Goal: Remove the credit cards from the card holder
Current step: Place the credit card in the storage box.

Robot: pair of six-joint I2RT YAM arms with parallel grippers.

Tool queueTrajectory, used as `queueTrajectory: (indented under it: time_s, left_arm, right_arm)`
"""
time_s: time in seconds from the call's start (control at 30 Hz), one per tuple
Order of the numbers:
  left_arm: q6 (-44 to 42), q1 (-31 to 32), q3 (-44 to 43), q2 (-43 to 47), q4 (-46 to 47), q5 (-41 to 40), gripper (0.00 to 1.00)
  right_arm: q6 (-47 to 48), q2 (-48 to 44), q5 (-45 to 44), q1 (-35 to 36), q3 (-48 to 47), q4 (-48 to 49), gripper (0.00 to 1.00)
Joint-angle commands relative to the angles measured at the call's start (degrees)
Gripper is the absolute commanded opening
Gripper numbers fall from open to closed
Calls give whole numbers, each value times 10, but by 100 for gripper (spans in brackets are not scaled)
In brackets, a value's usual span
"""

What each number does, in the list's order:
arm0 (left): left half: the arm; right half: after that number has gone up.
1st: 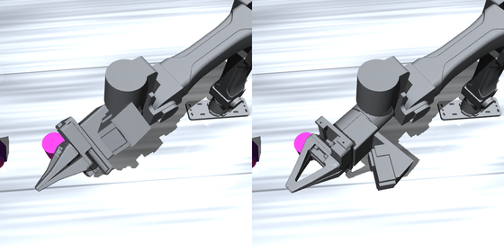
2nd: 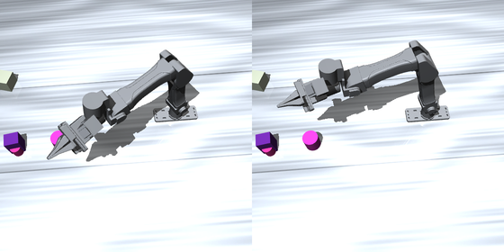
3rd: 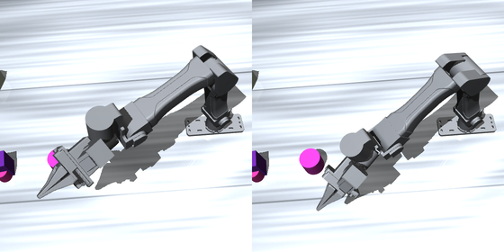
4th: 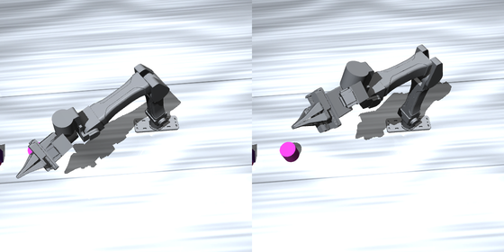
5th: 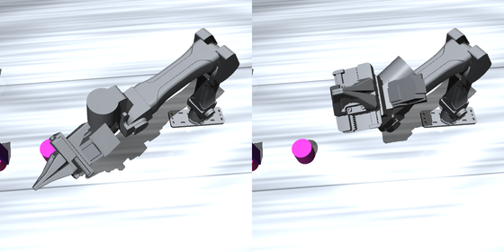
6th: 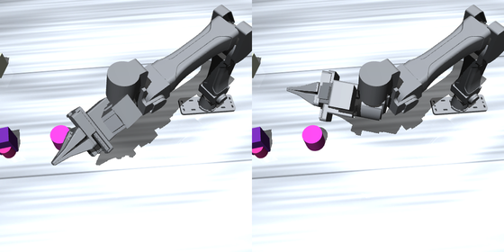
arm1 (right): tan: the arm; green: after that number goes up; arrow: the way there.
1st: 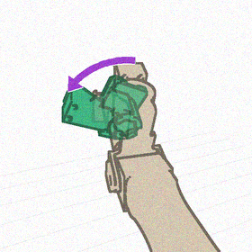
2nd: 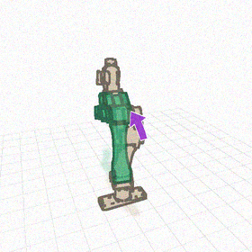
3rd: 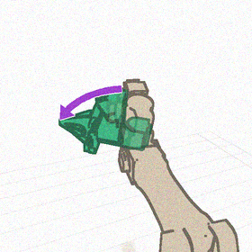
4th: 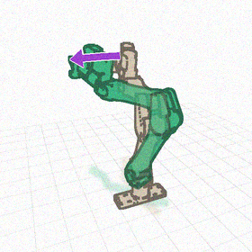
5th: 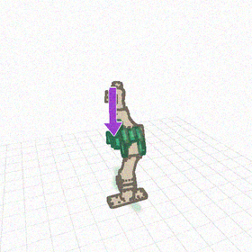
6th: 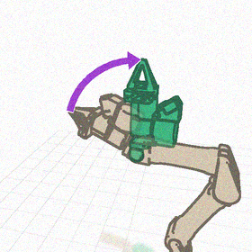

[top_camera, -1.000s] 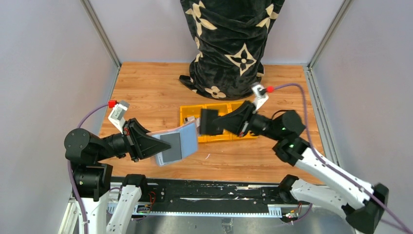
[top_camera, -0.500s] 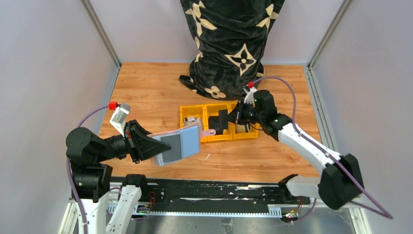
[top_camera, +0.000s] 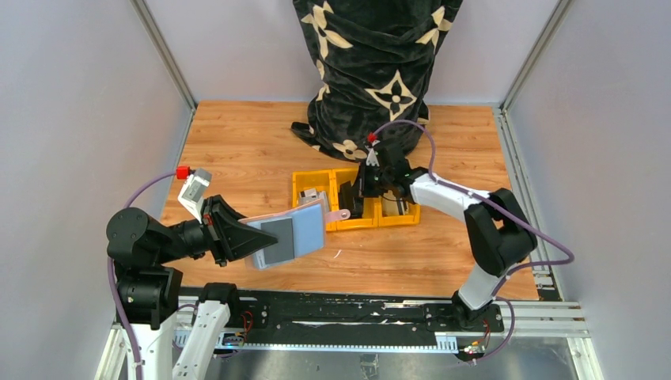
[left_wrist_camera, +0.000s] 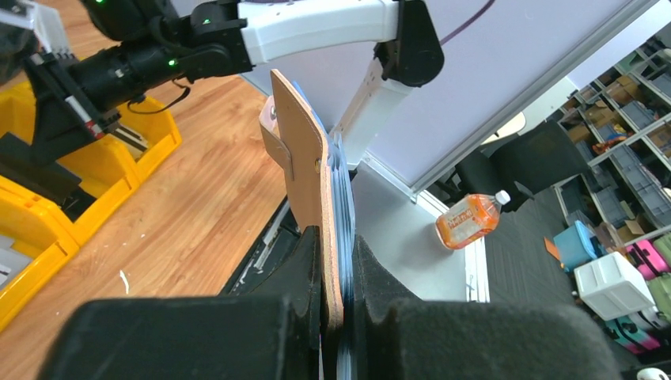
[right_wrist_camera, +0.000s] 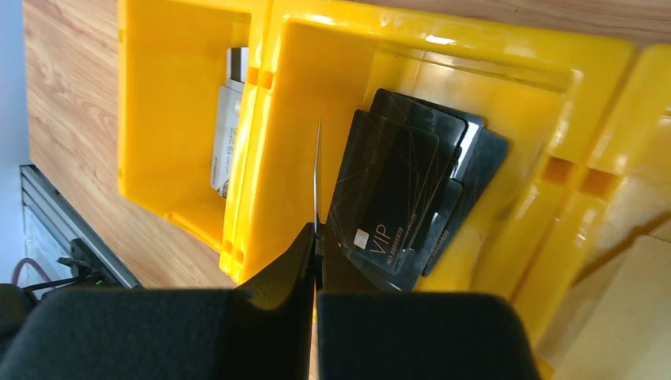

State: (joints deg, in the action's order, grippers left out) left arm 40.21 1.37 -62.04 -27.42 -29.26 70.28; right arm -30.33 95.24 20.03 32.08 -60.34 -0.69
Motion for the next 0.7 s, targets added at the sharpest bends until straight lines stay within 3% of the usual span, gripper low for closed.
queueTrajectory:
  time_s: [0.0,0.2,0.27,0.47,0.67]
  left_arm:
    - [-6,2,-20,8,14,5,0]
    - [-9,2,-21,8,13,8,0]
    - [-10,2,-19,9,13,8,0]
    - [-10,2,-21,9,14,12,0]
    - [-11,2,-19,11,13,20,0]
  right_arm:
    - [10,35,-29,26,-26,2,0]
    - [6,48,-76,42,-26,16,1]
    - [8,36,-94,45,-22,12,10]
    - [19,-45,-138,46,-23,-23,62]
    - [33,-181,-105,46,-39,-33,76]
